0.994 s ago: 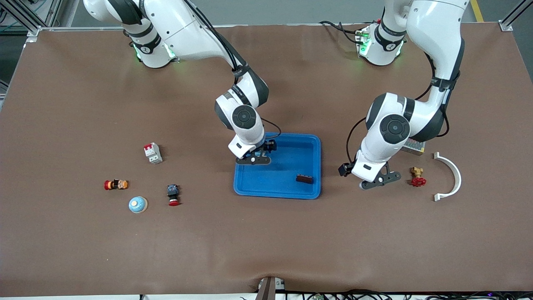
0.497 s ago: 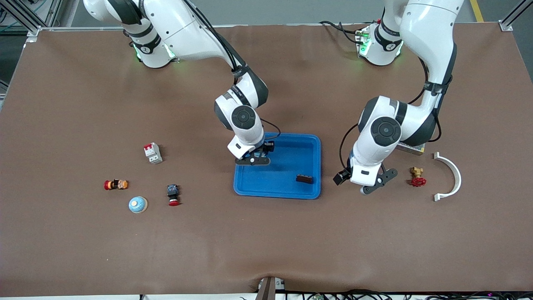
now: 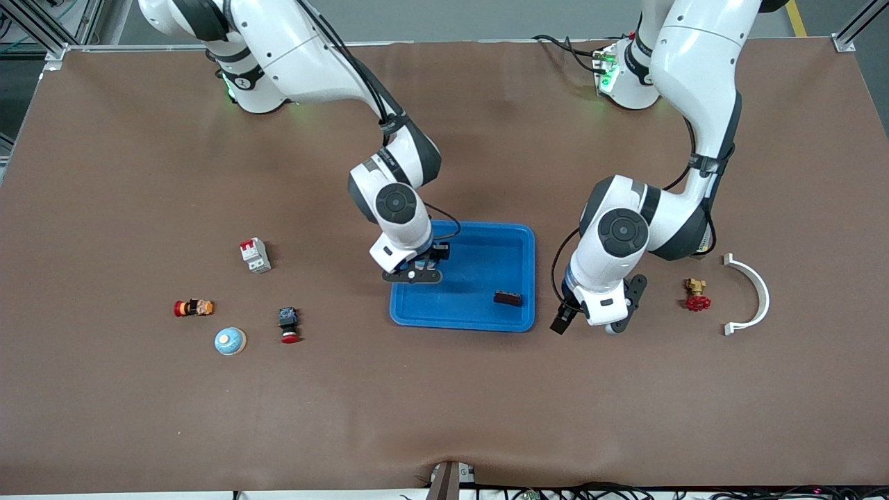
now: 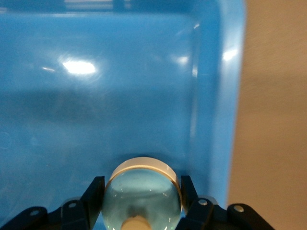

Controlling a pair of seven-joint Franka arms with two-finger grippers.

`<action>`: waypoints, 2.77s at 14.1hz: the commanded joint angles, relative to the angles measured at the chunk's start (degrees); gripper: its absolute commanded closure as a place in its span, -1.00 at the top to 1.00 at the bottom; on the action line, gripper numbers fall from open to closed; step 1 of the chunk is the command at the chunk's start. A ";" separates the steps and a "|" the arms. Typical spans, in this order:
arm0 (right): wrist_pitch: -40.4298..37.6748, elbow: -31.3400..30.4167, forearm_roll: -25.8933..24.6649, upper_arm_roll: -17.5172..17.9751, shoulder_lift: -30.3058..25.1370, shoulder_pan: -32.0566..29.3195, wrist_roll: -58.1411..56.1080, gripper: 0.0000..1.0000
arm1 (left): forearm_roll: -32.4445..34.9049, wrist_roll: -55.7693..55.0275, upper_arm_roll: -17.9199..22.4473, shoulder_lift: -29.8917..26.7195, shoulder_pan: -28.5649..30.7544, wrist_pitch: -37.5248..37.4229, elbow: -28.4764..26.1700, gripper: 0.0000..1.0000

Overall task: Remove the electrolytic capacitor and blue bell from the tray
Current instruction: 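Lift the bell with the right gripper while the left gripper reaches capacitor, then carry the bell with the right gripper while the left gripper grasps capacitor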

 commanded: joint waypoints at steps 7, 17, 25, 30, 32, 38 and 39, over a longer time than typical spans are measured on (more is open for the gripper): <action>-27.10 10.06 0.48 0.62 -7.72 -16.24 -22.76 -0.13 | 3.11 -14.76 0.27 2.84 -5.28 1.07 1.03 1.00; -33.64 8.06 -3.46 0.36 -11.94 -31.89 -52.91 -0.14 | 3.37 -23.13 0.71 4.69 -6.25 1.16 1.30 1.00; -30.04 -1.79 -6.99 0.36 -19.16 -38.65 -64.51 -0.14 | 3.28 -23.13 0.71 6.53 -8.53 1.25 1.56 1.00; -23.20 -4.50 -6.99 0.27 -18.45 -44.37 -74.62 -0.14 | 3.37 -22.95 0.71 8.02 -8.88 1.25 3.13 1.00; -18.02 -8.19 -6.99 0.27 -18.45 -45.87 -77.44 -0.14 | 3.37 -22.87 0.71 9.78 -8.97 1.25 5.07 1.00; -8.17 -15.32 -6.91 0.45 -17.40 -49.91 -83.16 -0.14 | 3.99 -22.95 0.71 11.54 -9.58 1.33 6.66 1.00; -7.02 -16.37 -6.91 0.45 -17.40 -50.44 -83.43 -0.14 | 3.99 -22.95 0.71 11.54 -9.67 1.34 6.75 1.00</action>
